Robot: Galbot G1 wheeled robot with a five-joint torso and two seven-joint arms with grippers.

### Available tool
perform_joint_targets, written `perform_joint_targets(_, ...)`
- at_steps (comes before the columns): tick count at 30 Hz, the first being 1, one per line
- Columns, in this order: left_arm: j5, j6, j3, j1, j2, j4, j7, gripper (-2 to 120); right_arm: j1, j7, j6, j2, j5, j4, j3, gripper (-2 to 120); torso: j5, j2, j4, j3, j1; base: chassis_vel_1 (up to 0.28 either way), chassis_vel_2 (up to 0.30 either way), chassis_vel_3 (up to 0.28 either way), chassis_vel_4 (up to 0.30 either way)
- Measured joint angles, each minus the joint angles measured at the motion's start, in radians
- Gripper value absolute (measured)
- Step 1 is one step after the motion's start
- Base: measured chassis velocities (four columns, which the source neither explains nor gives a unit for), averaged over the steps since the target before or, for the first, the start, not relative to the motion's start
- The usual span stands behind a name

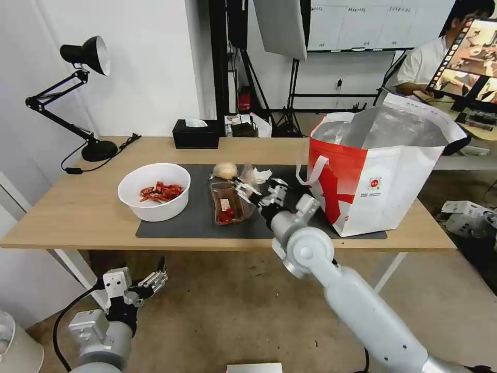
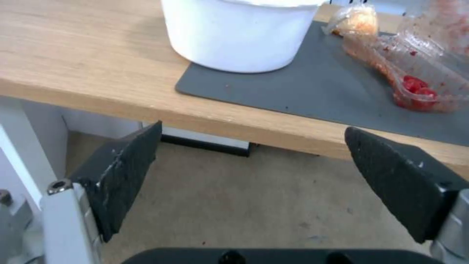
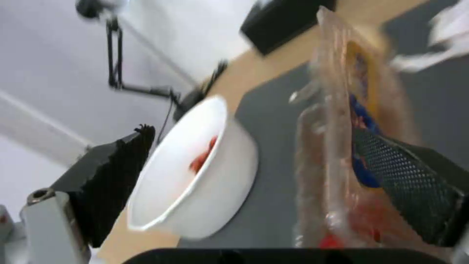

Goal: Pick up the trash from the table and place it into the takeout bag.

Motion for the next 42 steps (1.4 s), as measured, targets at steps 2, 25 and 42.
perform_joint_targets(2, 0.001, 0.0, -0.001, 0.001, -0.002, -0.001, 0.0, 100, 0.032, 0.05, -0.039, 0.016, 0.04, -0.023, -0.017, 100, 0.0001, 0.0, 0.0001, 0.0, 0.0, 0.0, 0.0, 0.0, 0.0)
perform_joint_targets(25, -0.008, -0.017, -0.014, 0.003, 0.002, -0.008, -0.029, 100, 0.139, 0.059, -0.106, 0.034, 0.042, -0.15, -0.048, 96, 0.0002, 0.0, 0.0, 0.0, 0.0, 0.0, 0.0, 0.0, 0.0)
perform_joint_targets(42, -0.049, -0.011, -0.009, -0.01, 0.02, -0.024, -0.005, 100, 0.517, -0.813, 0.073, -0.016, -0.499, -0.682, -0.366, 36, 0.0003, 0.0, -0.0001, 0.0, 0.0, 0.0, 0.0, 0.0, 0.0)
